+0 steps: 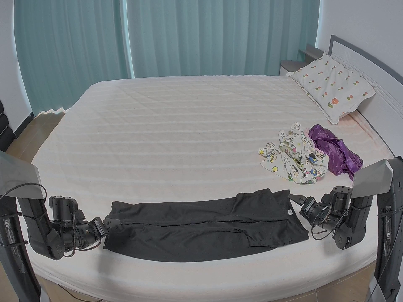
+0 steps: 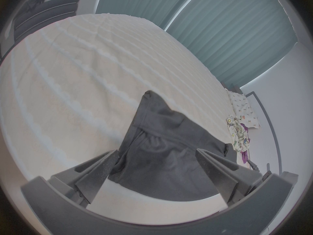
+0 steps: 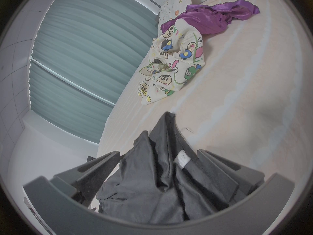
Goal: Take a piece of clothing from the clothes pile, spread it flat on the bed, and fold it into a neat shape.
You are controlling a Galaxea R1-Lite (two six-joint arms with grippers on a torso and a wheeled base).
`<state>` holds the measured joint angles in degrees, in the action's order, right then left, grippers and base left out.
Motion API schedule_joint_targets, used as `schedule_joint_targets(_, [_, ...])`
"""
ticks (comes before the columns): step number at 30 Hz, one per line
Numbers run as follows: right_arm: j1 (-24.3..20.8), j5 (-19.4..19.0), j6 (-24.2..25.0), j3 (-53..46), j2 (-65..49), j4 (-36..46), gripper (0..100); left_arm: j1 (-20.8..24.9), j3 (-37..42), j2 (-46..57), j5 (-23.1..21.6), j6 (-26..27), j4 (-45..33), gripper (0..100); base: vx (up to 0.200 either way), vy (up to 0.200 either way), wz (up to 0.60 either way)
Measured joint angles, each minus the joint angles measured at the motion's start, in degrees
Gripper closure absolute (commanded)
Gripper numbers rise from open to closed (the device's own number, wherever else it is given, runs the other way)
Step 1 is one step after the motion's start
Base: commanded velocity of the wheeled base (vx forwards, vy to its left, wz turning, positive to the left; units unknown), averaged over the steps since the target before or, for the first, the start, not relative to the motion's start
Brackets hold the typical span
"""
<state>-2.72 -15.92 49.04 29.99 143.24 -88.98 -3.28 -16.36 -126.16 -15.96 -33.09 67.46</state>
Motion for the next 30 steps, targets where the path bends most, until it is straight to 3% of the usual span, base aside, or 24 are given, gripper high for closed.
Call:
schedule_joint_targets(7, [-0.1, 0.0, 0.0, 0.1, 0.2, 0.0, 0, 1.1, 0.4, -1.3, 3.0, 0.4, 0.2, 0, 0.0, 0.0, 0.0])
schedule_joint_targets(14, [-0.1, 0.0, 0.0, 0.2, 0.3, 0.0, 0, 3.7, 0.0, -4.0, 9.1, 0.3, 2.1, 0, 0.0, 0.0, 0.0])
schedule_joint_targets(27, [-0.1, 0.1, -0.1, 0.3, 0.7, 0.0, 0, 5.6, -0.2, -6.6, 9.8, 0.3, 2.7, 0, 0.0, 0.0, 0.0])
schedule_joint_targets(28, [-0.1, 0.1, -0.1, 0.3, 0.7, 0.0, 0, 5.7, -0.2, -6.7, 9.9, 0.3, 2.7, 100, 0.0, 0.0, 0.0])
schedule_joint_targets(30, [-0.1, 0.1, -0.1, 0.3, 0.7, 0.0, 0, 5.8, -0.2, -6.8, 10.3, 0.3, 2.7, 100, 0.0, 0.0, 0.0])
